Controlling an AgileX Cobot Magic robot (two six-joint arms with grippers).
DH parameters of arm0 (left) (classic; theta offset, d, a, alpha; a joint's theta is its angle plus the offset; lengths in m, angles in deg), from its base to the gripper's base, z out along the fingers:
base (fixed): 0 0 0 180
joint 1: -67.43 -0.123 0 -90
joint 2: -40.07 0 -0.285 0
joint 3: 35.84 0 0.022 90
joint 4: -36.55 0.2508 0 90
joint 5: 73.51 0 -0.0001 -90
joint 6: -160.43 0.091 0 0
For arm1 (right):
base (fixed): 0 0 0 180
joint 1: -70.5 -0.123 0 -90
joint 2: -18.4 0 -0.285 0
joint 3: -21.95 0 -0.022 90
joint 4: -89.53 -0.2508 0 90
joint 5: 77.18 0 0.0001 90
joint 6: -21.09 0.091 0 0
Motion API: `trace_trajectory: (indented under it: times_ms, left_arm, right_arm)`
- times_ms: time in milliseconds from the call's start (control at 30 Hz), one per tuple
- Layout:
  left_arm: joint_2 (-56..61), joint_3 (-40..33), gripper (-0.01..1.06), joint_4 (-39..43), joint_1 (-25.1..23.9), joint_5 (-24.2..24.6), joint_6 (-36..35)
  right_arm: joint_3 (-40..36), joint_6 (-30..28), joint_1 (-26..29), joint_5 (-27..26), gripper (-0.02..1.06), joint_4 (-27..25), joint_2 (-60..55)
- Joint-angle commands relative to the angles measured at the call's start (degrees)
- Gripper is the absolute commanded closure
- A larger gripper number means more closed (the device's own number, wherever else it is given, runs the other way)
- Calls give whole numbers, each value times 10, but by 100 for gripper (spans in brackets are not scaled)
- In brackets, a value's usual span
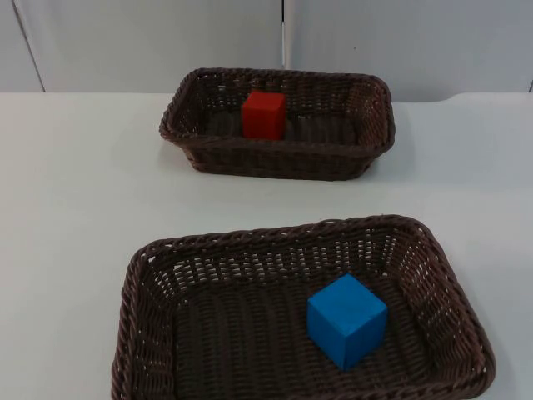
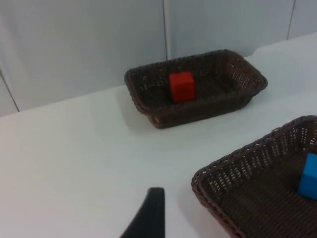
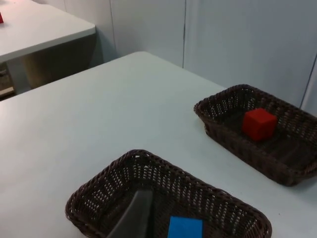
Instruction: Pick up one cube with the left hand and place it into the upper basket. Pick up one cube with the right hand and place it into the lower basket.
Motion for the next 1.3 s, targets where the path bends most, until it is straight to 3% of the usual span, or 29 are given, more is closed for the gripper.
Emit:
trace_trajectory:
  times_ms: [0,500,700,1133,1267]
  left_arm:
    - [10,-9,16,6,3,12,-11]
    - [13,-41,16,36,3,60,-55]
    - [13,-45,16,38,3,61,-55]
    - [13,-45,16,38,3,61,-55]
    - [13,-45,16,38,3,61,-55]
  right_arm:
    - [-4,5,-3,12,13,0,12]
    - [-4,6,-3,153,13,0,113]
    - [-5,6,-3,187,13,0,135]
    - [-43,28,-3,205,13,-5,196]
    - [-43,36,-3,248,13,0,214]
